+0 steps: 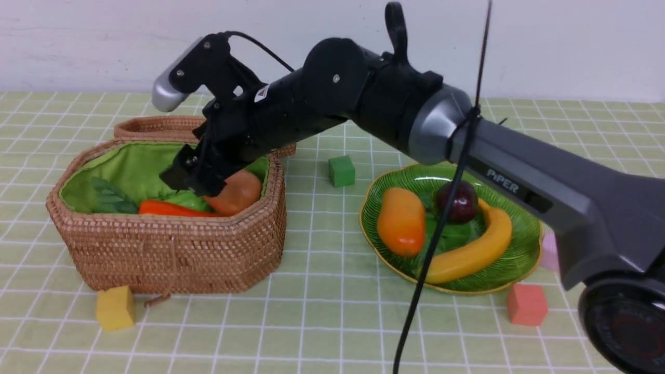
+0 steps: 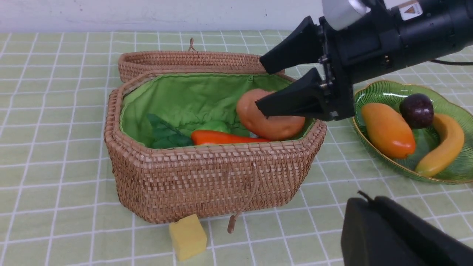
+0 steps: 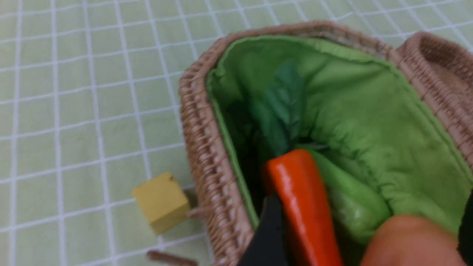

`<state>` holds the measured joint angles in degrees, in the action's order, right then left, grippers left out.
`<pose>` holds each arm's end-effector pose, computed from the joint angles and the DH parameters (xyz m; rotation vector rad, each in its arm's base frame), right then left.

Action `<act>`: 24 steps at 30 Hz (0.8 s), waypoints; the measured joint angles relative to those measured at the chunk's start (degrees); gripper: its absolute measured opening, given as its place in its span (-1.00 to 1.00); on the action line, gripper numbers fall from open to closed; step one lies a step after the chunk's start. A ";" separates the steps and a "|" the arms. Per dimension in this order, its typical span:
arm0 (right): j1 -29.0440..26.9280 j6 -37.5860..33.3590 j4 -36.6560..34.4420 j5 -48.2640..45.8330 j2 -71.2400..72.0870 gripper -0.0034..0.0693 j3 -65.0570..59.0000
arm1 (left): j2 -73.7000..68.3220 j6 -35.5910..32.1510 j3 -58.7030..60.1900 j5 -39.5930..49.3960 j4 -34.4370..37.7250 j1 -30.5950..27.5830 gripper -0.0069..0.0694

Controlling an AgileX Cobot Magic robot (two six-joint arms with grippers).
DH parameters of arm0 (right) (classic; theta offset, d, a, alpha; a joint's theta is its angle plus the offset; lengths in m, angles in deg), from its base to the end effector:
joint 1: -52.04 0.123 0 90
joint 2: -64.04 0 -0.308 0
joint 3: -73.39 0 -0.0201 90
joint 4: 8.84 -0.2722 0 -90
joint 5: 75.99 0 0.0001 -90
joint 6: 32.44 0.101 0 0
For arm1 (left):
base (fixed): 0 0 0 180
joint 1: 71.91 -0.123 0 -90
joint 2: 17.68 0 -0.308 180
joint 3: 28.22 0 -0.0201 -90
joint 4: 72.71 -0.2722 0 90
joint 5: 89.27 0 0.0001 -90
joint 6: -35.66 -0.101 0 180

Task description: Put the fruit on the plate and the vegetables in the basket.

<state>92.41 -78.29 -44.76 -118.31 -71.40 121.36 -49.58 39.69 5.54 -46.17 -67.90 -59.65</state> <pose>0.4065 0.3980 0.3194 -1.2608 1.7817 0.6655 0.0708 -0.0213 0.3839 0.1176 1.9027 -0.2891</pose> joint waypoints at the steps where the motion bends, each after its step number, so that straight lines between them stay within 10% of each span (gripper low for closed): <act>1: 0.00 0.95 0.63 -1.85 1.10 0.69 0.00 | 0.00 0.00 0.00 0.06 0.00 0.00 -0.84; 14: 0.00 31.60 24.20 -29.54 22.24 -0.86 -0.14 | 0.00 -7.98 0.00 -0.29 8.17 0.00 -0.85; 24: 0.00 45.84 33.64 -29.78 44.53 -0.95 -22.27 | 3.92 -18.83 2.77 -1.52 18.66 0.00 -0.85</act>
<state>92.41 -32.44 -11.13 -148.08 -26.87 99.10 -45.65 20.87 8.31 -47.69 -49.24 -59.65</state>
